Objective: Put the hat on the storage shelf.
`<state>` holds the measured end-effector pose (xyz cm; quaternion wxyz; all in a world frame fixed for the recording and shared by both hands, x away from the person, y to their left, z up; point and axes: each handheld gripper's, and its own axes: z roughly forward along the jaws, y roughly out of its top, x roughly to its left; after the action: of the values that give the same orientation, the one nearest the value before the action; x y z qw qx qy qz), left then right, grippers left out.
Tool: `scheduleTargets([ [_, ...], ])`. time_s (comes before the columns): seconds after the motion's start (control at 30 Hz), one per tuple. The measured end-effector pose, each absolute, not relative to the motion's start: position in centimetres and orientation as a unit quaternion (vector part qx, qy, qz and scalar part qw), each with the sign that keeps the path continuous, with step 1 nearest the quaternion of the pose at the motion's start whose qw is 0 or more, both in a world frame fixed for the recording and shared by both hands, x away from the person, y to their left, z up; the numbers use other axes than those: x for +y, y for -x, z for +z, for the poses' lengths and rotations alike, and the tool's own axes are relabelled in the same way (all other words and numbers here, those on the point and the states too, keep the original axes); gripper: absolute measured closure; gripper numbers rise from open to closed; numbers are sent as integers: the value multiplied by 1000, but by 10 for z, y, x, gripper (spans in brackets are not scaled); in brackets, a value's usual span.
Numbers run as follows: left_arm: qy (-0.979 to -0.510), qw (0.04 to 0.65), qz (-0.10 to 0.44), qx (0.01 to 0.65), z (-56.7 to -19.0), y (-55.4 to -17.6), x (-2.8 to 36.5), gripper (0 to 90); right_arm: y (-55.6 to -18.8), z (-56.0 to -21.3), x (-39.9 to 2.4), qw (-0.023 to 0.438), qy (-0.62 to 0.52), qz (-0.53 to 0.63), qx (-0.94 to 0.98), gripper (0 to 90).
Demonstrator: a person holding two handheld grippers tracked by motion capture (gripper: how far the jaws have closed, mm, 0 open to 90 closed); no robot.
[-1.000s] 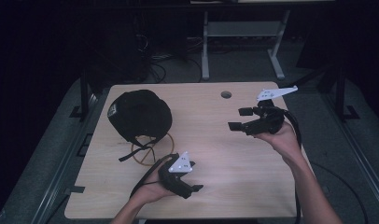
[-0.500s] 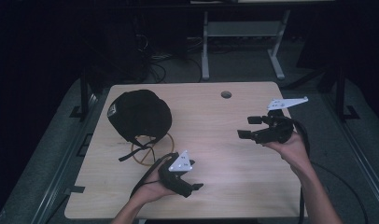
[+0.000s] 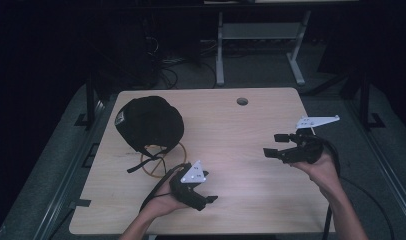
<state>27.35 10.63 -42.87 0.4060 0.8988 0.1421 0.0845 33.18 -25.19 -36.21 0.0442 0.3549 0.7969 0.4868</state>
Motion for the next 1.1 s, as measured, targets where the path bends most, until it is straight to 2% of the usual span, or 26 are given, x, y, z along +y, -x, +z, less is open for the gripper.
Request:
scheduleTargets([
  [1.1, -895, 407, 84, 161, -432, -277, 110, 196, -296, -422, -290, 29, -402, 480, 779, 177],
])
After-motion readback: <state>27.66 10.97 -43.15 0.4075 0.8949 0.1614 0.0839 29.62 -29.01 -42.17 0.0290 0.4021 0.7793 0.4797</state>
